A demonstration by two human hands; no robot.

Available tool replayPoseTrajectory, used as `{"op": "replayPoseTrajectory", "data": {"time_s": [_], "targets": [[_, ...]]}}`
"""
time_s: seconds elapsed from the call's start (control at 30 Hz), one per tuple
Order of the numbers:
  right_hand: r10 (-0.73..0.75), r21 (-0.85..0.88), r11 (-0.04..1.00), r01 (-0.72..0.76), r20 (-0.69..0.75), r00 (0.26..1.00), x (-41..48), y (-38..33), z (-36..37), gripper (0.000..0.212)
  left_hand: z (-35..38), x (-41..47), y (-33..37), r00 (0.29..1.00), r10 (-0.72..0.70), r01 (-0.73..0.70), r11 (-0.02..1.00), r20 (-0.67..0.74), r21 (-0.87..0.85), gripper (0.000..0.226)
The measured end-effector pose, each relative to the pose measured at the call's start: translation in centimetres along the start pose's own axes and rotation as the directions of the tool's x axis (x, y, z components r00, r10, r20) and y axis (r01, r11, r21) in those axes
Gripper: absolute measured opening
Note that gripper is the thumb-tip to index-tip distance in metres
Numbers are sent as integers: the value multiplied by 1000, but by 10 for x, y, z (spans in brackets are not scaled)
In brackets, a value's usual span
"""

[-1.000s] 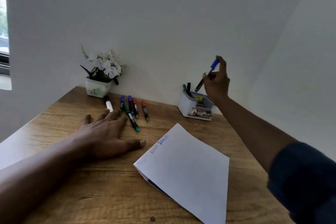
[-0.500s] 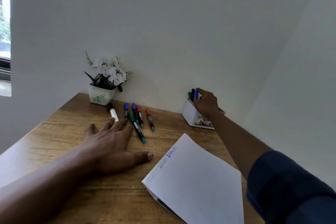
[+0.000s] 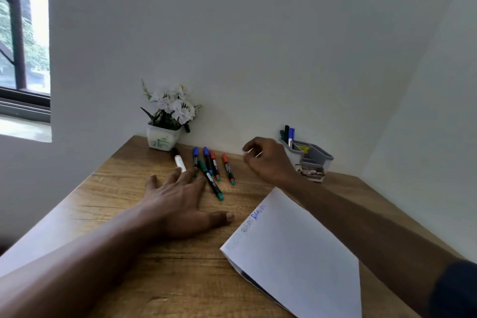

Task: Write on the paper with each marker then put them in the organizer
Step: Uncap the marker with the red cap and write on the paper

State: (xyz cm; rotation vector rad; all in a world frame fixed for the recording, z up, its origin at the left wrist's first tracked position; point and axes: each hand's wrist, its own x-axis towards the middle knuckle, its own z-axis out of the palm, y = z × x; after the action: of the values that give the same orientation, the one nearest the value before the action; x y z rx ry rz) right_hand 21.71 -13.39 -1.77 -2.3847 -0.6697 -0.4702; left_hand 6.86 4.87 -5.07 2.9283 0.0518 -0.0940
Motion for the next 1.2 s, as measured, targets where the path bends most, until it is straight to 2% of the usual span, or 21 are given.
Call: {"op": "replayPoseTrajectory", "data": {"time_s": [0.07, 0.17, 0.2, 0.27, 0.37, 0.47, 0.53, 0.6, 0.7, 0.77, 0.9, 0.97, 1.07, 1.13, 1.2], "targets": [[53, -16, 999, -52, 93, 994, 4, -9, 15, 23, 1, 0, -1, 1000, 2, -2, 1000, -4, -4, 115], [112, -31, 994, -108, 146, 983, 20, -25, 28, 30, 1, 0, -1, 1000, 3, -3, 1000, -6, -12, 116], [138, -64, 990, -128, 179, 974, 27, -31, 31, 30, 0, 0, -1, 1000, 6, -6, 1000, -6, -9, 115], [200, -187, 970, -156, 250, 947, 39, -40, 38, 16, -1, -1, -1, 1000, 12, -12, 1000, -3, -5, 114], [264, -278, 942, -190, 262, 928, 51, -41, 49, 21, 0, 0, -1, 1000, 18, -18, 1000, 3, 2, 115], [281, -236, 945, -228, 223, 933, 55, -37, 50, 25, 1, 0, -1, 1000, 21, -21, 1000, -6, -1, 114], [279, -110, 959, -262, 189, 941, 53, -36, 40, 39, 1, 0, -2, 999, 30, -31, 999, -14, -16, 113], [261, 62, 960, -273, 155, 953, 46, -39, 23, 48, 2, 0, -3, 999, 40, -41, 999, -27, -36, 111], [177, 230, 953, -198, 109, 978, 24, -47, -10, 41, 0, -1, -3, 998, 51, -53, 997, -40, -58, 103], [93, 244, 964, -106, 66, 993, 1, -50, -31, 37, -2, -1, -2, 996, 68, -73, 994, -64, -77, 98], [-122, 141, 983, 118, 26, 992, -50, -43, -60, 39, -5, -3, -3, 978, 86, -109, 987, -188, -117, 102], [-196, 132, 972, 192, 16, 980, -72, -35, -65, 39, -6, -5, -4, 941, 101, -147, 981, -324, -123, 100], [-287, 91, 953, 288, -23, 958, -99, -22, -60, 33, -6, -8, -1, 786, 201, -305, 949, -585, -83, 83], [-353, 29, 935, 353, -23, 935, -109, -15, -52, 31, -6, -12, 4, 693, 289, -427, 903, -661, -53, 70], [-424, -39, 905, 424, 5, 906, -114, -12, -48, 35, -6, -18, 13, 644, 374, -510, 860, -667, -11, 61]]}}
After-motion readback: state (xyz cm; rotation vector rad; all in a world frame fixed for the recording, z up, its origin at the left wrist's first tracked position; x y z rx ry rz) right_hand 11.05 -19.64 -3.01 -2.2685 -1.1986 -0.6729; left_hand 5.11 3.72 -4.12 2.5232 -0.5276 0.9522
